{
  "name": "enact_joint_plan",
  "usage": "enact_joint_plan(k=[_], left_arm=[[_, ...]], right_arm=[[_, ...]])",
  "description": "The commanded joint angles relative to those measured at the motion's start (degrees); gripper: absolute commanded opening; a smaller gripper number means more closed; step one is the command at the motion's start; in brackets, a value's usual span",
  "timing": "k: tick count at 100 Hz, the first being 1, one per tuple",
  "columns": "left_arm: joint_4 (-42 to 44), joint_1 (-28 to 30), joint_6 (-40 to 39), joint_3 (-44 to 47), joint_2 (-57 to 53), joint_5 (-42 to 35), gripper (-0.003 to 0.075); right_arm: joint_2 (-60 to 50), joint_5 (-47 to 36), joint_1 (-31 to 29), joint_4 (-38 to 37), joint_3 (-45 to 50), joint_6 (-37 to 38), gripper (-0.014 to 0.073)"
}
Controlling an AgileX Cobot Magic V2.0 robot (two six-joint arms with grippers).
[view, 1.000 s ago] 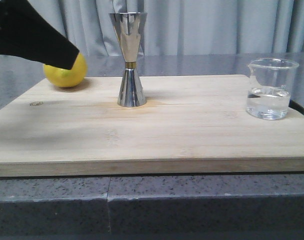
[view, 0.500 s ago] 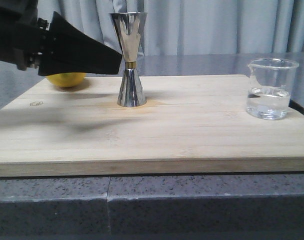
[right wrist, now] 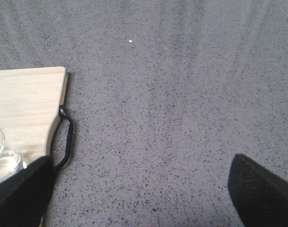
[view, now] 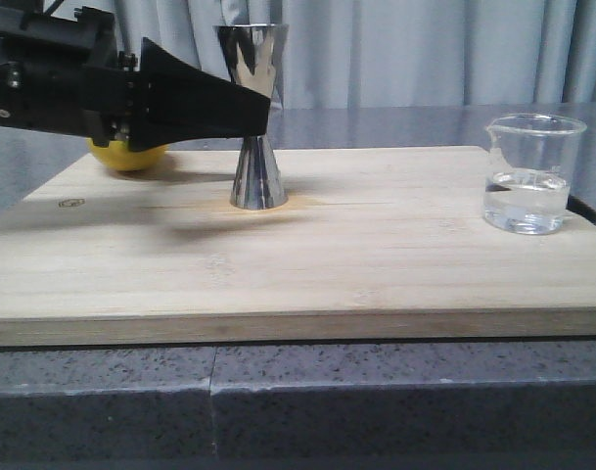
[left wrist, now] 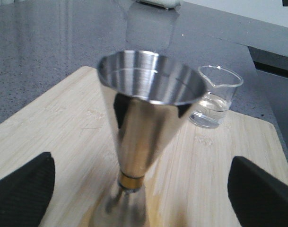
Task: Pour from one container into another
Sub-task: 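Reach the left gripper toward the steel jigger and close around its waist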
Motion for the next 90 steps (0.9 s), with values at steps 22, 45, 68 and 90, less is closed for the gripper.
enact_joint_plan(k=[22, 45, 68, 90], left_arm=[[-4.5, -4.0, 0.1, -5.5, 0.7, 5.4, 0.0670], [-4.5, -4.3, 0.1, -5.8, 1.7, 6.7, 0.0561], [-4.5, -4.3, 0.1, -5.8, 1.7, 6.7, 0.0314], [-4.5, -4.3, 0.1, -5.8, 1.7, 6.7, 0.0243]], right_arm=[[0.7, -3.8, -0.4, -0.6, -2.0, -0.6, 0.0659], [0.7, -3.8, -0.4, -0.6, -2.0, -0.6, 0.0659], [0.7, -3.8, -0.4, -0.6, -2.0, -0.6, 0.0659], [0.7, -3.8, -0.4, -0.6, -2.0, -0.6, 0.0659]])
